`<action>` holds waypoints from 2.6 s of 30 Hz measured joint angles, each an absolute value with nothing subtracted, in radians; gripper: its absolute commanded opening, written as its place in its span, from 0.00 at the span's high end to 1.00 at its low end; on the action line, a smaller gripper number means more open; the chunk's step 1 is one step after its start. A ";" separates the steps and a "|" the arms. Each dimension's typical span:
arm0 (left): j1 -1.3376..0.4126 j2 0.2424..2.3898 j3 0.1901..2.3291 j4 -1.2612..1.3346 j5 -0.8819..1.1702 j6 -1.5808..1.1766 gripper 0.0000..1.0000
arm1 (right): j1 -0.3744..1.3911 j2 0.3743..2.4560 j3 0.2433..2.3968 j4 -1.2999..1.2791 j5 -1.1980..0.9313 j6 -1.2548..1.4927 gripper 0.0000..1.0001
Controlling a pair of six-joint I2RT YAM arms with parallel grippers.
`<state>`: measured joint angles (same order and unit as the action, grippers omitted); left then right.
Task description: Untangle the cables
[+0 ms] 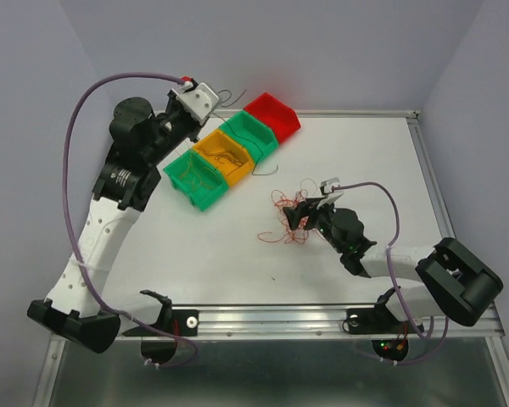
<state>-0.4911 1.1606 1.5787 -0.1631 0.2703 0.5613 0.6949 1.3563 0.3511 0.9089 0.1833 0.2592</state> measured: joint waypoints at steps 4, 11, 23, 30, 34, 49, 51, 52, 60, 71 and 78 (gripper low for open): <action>-0.302 1.214 1.440 -0.139 0.367 0.549 1.00 | 0.695 1.318 0.327 0.909 0.183 0.267 0.12; -0.173 1.298 1.321 -0.044 0.543 0.551 1.00 | 0.695 1.273 0.293 0.915 0.184 0.278 0.12; -0.096 1.523 1.278 0.027 0.663 0.570 1.00 | 0.695 1.237 0.266 0.922 0.182 0.288 0.12; -0.092 1.550 1.315 0.028 0.717 0.563 1.00 | 0.695 1.232 0.249 0.923 0.177 0.288 0.12; -0.092 1.588 1.376 0.030 0.730 0.548 1.00 | 0.695 1.230 0.249 0.926 0.175 0.288 0.12; -0.088 1.592 1.454 0.025 0.719 0.519 1.00 | 0.695 1.228 0.249 0.926 0.157 0.293 0.13; -0.088 1.596 1.459 0.025 0.717 0.519 1.00 | 0.695 1.224 0.249 0.926 0.153 0.294 0.13; -0.087 1.600 1.464 0.027 0.714 0.520 1.00 | 0.695 1.220 0.249 0.926 0.151 0.295 0.13; -0.083 1.680 1.482 0.044 0.674 0.530 1.00 | 0.695 1.195 0.244 0.928 0.142 0.296 0.13; -0.076 1.712 1.438 0.132 0.630 0.586 1.00 | 0.695 1.184 0.227 0.928 0.138 0.307 0.13; -0.080 1.712 1.346 0.121 0.629 0.655 1.00 | 0.695 1.184 0.223 0.929 0.138 0.311 0.13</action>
